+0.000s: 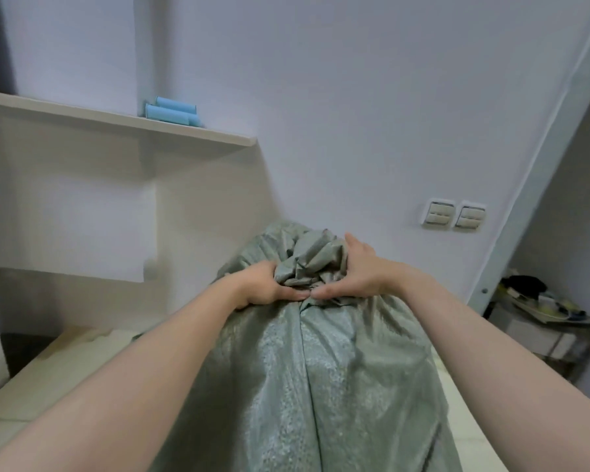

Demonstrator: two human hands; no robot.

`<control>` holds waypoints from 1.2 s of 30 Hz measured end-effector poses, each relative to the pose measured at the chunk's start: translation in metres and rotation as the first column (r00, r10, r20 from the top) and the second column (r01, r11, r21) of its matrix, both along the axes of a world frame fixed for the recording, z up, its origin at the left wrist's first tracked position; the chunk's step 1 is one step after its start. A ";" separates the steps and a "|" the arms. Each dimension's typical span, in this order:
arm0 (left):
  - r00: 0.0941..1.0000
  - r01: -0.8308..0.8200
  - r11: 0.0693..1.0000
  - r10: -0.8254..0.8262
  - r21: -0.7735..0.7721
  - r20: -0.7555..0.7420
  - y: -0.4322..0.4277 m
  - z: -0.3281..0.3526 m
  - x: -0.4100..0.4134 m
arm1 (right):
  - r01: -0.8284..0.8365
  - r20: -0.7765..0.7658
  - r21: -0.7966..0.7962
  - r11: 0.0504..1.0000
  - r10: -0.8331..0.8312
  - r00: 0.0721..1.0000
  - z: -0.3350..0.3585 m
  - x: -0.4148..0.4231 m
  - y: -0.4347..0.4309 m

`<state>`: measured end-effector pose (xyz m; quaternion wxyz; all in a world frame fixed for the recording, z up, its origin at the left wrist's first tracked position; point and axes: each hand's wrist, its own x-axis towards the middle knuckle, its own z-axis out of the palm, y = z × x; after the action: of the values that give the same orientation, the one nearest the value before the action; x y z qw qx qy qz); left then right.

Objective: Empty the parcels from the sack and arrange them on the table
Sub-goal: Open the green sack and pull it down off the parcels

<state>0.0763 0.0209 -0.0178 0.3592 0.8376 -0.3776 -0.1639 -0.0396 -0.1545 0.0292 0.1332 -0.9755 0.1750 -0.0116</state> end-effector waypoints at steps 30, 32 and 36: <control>0.999 -0.030 0.401 0.053 -0.916 -0.010 -0.043 0.078 -0.009 | -0.296 0.905 0.272 0.916 -0.139 0.403 0.055 0.035 0.017; 0.994 -0.064 0.515 0.106 -0.855 -0.011 -0.046 0.057 0.000 | -0.248 0.836 0.358 0.900 -0.191 0.515 0.032 0.043 0.003; 0.966 -0.177 0.792 0.254 -0.585 0.052 -0.044 0.015 0.011 | -0.083 0.646 0.445 0.892 -0.256 0.719 -0.013 0.052 -0.011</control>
<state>0.0872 -0.0229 -0.0030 0.5867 0.7361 -0.3332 0.0538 0.0123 -0.1659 0.0165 0.4064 -0.8335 0.1572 -0.3396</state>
